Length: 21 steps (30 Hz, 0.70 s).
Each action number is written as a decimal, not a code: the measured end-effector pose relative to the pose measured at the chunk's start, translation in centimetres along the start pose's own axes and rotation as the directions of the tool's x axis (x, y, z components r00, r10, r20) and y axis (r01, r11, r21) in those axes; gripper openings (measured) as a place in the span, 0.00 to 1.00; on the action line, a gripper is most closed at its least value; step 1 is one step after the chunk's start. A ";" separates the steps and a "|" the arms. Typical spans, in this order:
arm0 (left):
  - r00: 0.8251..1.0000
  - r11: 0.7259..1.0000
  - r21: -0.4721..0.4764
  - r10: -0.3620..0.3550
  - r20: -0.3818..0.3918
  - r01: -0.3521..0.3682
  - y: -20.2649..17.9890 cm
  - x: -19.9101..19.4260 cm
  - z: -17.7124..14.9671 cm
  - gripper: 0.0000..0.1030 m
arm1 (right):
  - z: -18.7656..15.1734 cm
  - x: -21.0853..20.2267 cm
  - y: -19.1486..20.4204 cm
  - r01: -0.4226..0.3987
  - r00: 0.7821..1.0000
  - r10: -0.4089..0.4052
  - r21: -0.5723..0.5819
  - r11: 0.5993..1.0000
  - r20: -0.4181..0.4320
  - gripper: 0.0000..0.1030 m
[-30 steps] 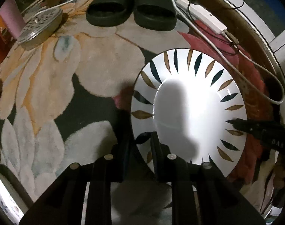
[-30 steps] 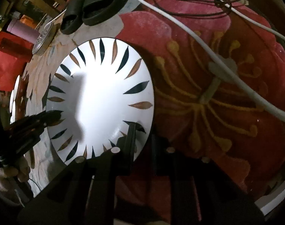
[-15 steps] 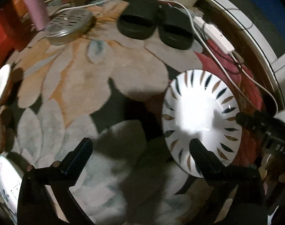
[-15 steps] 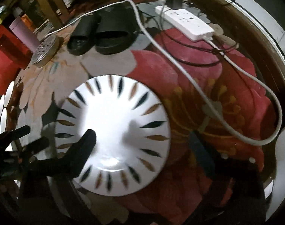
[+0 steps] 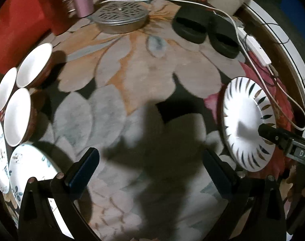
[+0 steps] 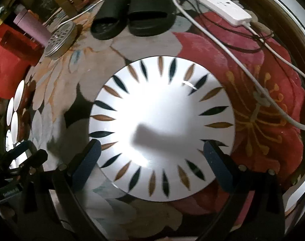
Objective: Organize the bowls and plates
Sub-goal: 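Lower the leaf plate onto the cloth and open both grippers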
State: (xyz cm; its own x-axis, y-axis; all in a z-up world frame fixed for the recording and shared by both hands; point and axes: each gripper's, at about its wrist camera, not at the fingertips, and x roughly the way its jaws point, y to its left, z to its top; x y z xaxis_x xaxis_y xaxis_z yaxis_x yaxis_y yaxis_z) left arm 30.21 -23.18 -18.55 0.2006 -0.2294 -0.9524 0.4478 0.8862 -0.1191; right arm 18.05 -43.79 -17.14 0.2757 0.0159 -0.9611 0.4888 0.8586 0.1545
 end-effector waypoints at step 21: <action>0.999 0.994 -0.098 0.041 0.007 -0.040 5.9 -1.5 -2.2 1.00 | -0.9 0.9 7.1 -0.028 0.999 0.031 -0.109 0.994 0.026 0.99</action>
State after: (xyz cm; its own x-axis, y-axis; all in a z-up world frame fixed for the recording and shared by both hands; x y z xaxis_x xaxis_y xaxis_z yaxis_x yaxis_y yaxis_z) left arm 30.66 -16.72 -18.48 0.2250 -0.1957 -0.9545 0.3521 0.9297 -0.1077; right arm 21.05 -37.26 -17.11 0.3123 0.0297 -0.9495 0.3876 0.9085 0.1559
